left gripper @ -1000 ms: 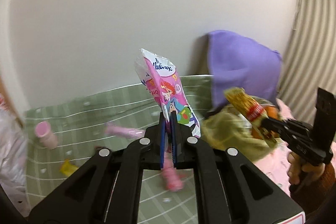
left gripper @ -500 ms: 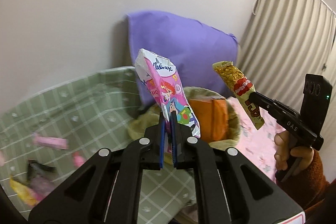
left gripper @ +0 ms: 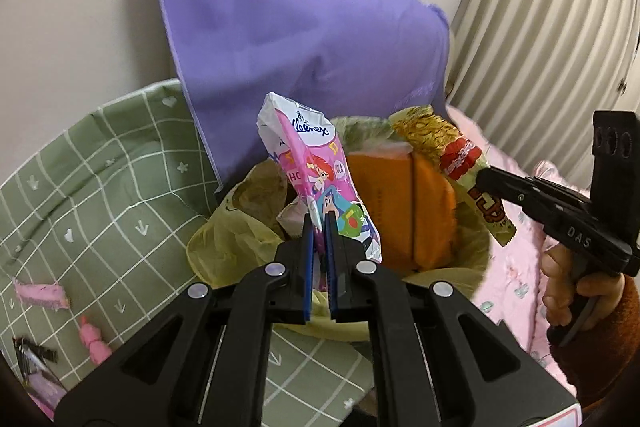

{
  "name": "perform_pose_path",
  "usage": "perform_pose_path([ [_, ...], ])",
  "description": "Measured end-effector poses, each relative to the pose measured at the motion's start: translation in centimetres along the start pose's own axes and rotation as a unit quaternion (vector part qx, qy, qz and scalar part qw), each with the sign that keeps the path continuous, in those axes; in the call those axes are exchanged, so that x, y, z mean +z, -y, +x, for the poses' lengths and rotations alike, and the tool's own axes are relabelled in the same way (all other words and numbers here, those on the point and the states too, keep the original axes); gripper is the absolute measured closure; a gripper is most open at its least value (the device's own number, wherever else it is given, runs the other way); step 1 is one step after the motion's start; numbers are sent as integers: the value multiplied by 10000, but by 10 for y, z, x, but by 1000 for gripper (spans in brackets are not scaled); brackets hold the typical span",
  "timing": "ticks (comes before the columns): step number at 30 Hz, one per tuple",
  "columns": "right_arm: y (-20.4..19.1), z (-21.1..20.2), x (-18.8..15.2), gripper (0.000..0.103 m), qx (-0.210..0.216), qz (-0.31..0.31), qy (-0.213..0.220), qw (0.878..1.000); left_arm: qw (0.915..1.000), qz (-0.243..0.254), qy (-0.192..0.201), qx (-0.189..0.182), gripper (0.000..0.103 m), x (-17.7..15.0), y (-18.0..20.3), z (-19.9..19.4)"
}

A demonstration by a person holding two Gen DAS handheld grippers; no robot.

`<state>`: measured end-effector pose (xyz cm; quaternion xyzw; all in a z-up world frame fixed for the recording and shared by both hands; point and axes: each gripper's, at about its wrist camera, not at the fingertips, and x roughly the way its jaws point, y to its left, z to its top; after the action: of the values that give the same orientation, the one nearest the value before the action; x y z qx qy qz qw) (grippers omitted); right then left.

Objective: Collect trash
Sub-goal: 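Carry both items over the trash bag and open both tools to drop them, then move both open tools back toward the remaining items on the mat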

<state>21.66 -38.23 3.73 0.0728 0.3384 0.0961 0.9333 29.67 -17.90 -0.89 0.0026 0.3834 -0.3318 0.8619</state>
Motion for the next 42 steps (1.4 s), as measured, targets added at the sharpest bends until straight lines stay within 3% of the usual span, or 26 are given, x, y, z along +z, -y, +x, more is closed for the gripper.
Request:
perform_pose_path([
  [5,3,31,-3,98,-3,-220,-307,9993,9992,156,-335,170,99,1,4,43],
  [12,7,52,-4,98,57,-415,-503,9979,9981,288,-546,6,99,-2,19,67],
  [26,-4,40,-14,98,87,-516,-386,9979,9987,88,-476,-169,99,-15,8,34],
  [29,-6,36,-14,97,-33,-538,-320,9980,9988,36,-421,-262,94,-15,9,27],
  [32,-8,32,-15,94,-127,-563,-257,9980,9989,10,-323,-339,75,-13,13,21],
  [33,-8,31,-15,89,-175,-570,-240,9979,9989,3,-298,-363,68,-12,14,19],
  [36,-11,26,-15,72,-247,-621,-128,9977,9992,-30,-191,-362,66,-11,15,9],
  [40,-16,20,-14,70,-326,-664,-32,9973,9997,-148,-8,-205,63,-14,7,-11],
  [42,-21,17,-13,70,-349,-680,38,9971,9996,-218,170,-64,57,-20,0,-26],
])
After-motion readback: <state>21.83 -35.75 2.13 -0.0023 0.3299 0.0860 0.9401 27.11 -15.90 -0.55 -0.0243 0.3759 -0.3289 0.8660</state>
